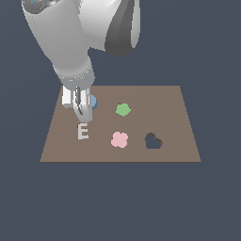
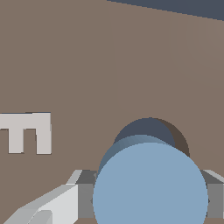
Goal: Insert a designated object into the corresponding slot on a board.
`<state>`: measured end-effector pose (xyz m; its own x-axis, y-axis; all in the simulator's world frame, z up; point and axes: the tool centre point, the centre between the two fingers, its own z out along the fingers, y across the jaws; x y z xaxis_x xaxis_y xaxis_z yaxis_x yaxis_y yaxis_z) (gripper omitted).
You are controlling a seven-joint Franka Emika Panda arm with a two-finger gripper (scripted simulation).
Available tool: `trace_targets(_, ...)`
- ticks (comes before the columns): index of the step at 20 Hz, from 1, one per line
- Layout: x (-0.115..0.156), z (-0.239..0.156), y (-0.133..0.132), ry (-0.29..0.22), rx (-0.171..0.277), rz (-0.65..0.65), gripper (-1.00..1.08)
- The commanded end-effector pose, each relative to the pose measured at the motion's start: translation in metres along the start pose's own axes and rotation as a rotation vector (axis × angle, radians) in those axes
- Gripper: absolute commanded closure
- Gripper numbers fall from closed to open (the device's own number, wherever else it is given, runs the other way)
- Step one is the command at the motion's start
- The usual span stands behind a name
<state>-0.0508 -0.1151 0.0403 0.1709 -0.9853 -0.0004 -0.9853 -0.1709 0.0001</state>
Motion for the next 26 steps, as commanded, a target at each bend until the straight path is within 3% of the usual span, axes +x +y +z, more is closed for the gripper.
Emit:
trace_targets(1,0.010,0.000,0.008,0.000,0.001,0.049,1.08)
trace_targets(16,0.011,0.010,0.010,-0.001,0.000,0.055,1.08)
trace_targets(17,0.011,0.010,0.010,-0.001,0.000,0.055,-0.92)
trace_targets(26,0.011,0.010,0.010,-0.001,0.000,0.055,-0.92)
